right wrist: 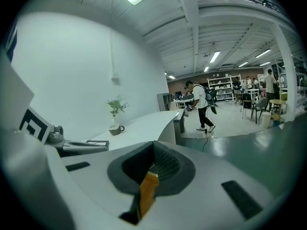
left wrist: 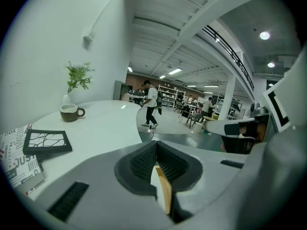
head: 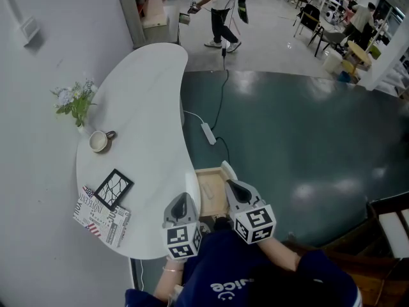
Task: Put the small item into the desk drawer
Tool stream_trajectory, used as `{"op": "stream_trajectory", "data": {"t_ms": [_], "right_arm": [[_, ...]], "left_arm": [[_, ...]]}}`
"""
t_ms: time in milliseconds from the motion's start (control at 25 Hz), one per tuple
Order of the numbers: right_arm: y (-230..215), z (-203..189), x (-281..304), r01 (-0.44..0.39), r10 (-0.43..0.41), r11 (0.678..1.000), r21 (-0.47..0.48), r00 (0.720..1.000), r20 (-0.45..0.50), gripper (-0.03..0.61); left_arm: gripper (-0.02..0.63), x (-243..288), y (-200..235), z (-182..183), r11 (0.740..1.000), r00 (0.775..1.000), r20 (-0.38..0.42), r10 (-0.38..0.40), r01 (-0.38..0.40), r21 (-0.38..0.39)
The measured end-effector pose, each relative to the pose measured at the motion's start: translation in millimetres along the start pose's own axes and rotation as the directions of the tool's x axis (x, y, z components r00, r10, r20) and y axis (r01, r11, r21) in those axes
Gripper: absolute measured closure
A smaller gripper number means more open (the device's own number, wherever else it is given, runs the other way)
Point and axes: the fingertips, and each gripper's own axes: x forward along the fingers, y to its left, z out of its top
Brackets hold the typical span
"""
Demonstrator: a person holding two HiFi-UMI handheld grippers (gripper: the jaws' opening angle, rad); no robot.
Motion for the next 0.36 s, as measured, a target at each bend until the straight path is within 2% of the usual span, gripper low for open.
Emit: {"op": "stream_trajectory", "data": {"t_ms": [360], "right_arm": [[0.9, -0.6, 4.6, -0.005, 0.005, 1.0, -0.01, 1.0, 0.001, 0.572]], "left_arm": [[0.609, 3.2, 3.1, -1.6, 1.0, 1.0, -0.004, 0.003, -0.003, -0.003]]}}
